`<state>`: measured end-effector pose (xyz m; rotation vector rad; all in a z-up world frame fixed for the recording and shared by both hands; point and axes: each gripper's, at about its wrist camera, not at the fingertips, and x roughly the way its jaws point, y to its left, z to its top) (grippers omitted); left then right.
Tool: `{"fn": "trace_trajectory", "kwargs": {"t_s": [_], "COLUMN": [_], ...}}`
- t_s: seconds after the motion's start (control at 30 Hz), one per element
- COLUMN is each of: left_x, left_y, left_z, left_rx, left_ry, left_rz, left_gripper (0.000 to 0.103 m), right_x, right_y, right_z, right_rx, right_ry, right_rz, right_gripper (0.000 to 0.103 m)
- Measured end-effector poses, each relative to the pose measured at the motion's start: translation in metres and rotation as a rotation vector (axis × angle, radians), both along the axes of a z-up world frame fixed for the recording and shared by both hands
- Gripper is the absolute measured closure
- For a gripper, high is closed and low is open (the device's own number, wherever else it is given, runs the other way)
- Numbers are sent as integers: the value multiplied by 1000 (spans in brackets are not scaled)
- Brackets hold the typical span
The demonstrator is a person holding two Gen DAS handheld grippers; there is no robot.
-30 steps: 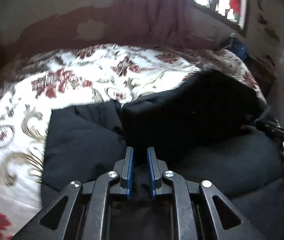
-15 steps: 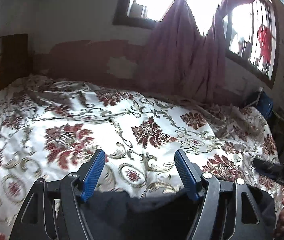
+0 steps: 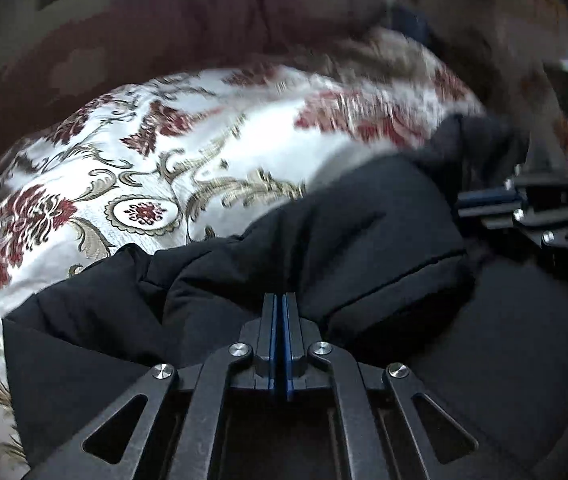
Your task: Fold large clothes
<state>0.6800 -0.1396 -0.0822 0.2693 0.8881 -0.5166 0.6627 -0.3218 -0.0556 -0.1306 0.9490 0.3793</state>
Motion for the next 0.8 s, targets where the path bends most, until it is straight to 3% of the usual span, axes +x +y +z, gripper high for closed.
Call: {"fn": "trace_trajectory", "kwargs": {"t_s": [0.17, 0.47, 0.57, 0.67, 0.73, 0.8], "left_x": [12, 13, -3, -24, -28, -19], "left_y": [-15, -17, 1, 29, 34, 17], "left_z": [-23, -35, -19, 17, 33, 35], "left_rx": [99, 80, -21, -277, -404, -381], "left_ry": [-18, -94, -134, -220, -224, -146], "left_rz": [47, 103, 114, 139, 115, 58], "left_gripper": [101, 101, 102, 101, 101, 101], "right_x": [13, -16, -30, -25, -26, -28], "right_y": [0, -1, -8, -14, -16, -18], "right_z": [-15, -9, -8, -10, -10, -10], "right_rx": [42, 73, 92, 128, 139, 145], "right_ry": [-26, -140, -177, -164, -169, -177], "right_rz": [-46, -96, -120, -127, -129, -145], "right_gripper": [100, 101, 101, 101, 101, 101]}}
